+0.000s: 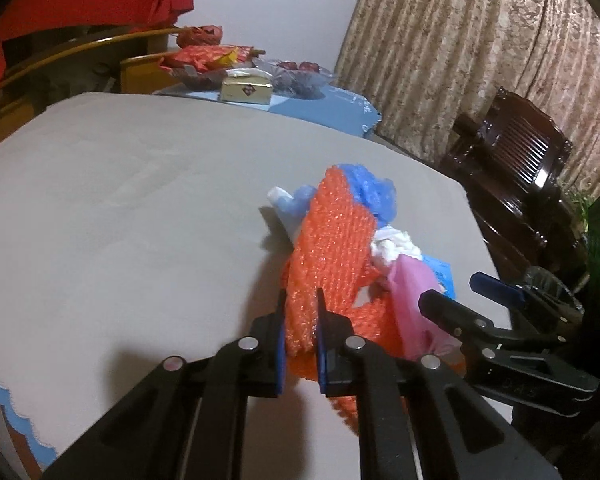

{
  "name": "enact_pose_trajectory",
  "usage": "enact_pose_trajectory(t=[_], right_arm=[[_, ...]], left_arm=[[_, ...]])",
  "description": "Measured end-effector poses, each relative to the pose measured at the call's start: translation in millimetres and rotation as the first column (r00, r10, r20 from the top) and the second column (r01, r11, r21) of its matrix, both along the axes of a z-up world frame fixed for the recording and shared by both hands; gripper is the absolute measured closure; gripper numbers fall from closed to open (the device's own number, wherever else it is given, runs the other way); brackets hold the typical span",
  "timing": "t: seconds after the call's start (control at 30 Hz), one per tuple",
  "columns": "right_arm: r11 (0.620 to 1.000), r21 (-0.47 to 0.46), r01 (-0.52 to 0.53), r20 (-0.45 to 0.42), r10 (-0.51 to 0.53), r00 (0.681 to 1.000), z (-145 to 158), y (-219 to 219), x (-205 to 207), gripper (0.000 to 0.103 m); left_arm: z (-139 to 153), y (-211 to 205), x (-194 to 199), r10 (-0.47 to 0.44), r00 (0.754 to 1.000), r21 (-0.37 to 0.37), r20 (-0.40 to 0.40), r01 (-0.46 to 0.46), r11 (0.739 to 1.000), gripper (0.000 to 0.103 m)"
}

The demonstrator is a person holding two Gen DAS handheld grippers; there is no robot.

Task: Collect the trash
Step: 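Grasp the orange foam net with the left gripper while the right grasps the pink mask bag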

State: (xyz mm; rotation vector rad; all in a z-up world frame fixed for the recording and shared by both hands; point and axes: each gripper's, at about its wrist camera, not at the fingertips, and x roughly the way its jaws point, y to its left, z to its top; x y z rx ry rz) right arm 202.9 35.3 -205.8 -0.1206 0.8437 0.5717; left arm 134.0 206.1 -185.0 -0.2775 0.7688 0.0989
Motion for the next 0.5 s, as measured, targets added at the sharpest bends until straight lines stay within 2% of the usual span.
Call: enact_pose_trajectory(t=[0.1, 0.2, 0.3, 0.33, 0.37, 0.47, 0.5], right_arm=[[1.000, -0.025, -0.011, -0.007, 0.010, 1.000, -5.2, 8.5, -0.7, 0.022], [0.999, -0.033, -0.012, -0.039, 0.011, 0.999, -13.2, 13.6, 0.4, 0.028], [0.999, -0.043, -0.029, -0.067, 0.026, 0.997, -19.5, 15.9, 0.3, 0.043], [0.999, -0.039, -0.037, -0.062, 0.035, 0.997, -18.7, 16.2, -0.9, 0.052], [0.998, -0.031, -0.054, -0.062, 0.052, 0.997, -17.1, 16.6, -1.5, 0.066], [0.997, -0.017, -0.080, -0.064, 0.079, 0.995, -12.1, 16.6, -0.9, 0.088], [0.996, -0.008, -0.084, -0.067, 0.084, 0.994, -10.4, 15.5, -0.8, 0.089]], left_arm=[[-3.0, 4.5, -3.7, 0.016, 1.000, 0.005, -0.006, -0.016, 1.000, 0.092], [-7.1, 7.5, -5.3, 0.020, 1.000, 0.001, -0.013, -0.020, 1.000, 0.092], [-7.6, 8.5, -5.9, 0.019, 1.000, -0.002, -0.014, -0.019, 1.000, 0.092], [-7.7, 8.7, -6.2, 0.020, 1.000, -0.002, -0.013, -0.020, 1.000, 0.092], [-7.3, 8.6, -6.5, 0.020, 1.000, -0.003, -0.011, -0.020, 1.000, 0.092], [-4.5, 7.2, -7.4, 0.019, 1.000, -0.004, -0.002, -0.019, 1.000, 0.092], [-2.6, 6.4, -7.7, 0.019, 1.000, -0.003, 0.003, -0.019, 1.000, 0.092]])
